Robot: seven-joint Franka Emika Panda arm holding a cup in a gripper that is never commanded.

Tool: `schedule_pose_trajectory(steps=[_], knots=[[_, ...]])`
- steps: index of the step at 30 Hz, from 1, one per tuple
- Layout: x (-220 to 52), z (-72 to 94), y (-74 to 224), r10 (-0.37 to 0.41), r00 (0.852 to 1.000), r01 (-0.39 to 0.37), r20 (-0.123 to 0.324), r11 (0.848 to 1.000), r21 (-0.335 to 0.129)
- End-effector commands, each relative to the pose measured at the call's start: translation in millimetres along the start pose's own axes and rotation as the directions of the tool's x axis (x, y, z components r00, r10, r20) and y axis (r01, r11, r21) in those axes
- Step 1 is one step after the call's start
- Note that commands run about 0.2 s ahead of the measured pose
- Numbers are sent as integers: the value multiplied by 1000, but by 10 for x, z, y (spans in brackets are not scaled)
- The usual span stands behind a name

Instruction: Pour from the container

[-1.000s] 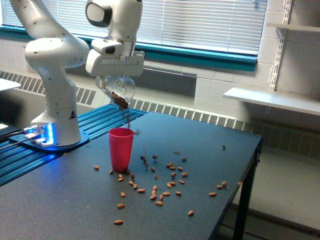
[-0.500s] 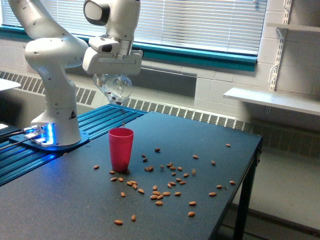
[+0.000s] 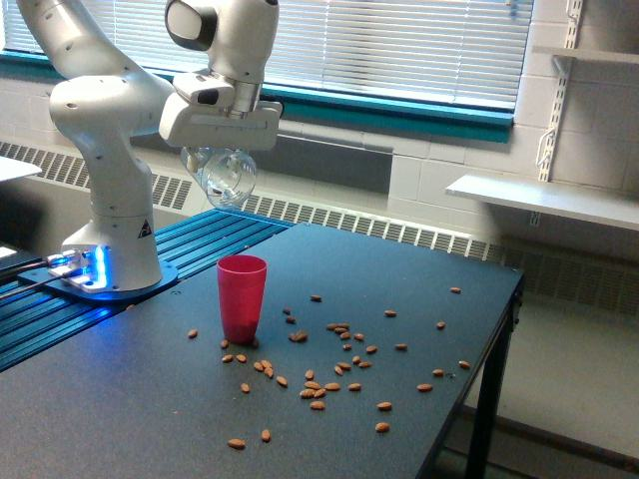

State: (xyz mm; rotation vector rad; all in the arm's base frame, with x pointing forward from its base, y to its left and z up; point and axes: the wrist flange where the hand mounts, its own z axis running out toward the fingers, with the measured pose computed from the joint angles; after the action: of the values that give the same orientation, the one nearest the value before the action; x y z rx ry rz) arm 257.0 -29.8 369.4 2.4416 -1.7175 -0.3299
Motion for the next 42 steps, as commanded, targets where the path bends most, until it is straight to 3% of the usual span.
schedule_pose_trajectory(steps=[1,28,32,42], knots=[[21,26,18,18,1000,-18,6,1000,-15],[99,20,43,-19,997,22,71,999,-50],[163,21,37,-23,998,26,64,999,-44],[378,2,-78,-58,998,57,24,998,38]])
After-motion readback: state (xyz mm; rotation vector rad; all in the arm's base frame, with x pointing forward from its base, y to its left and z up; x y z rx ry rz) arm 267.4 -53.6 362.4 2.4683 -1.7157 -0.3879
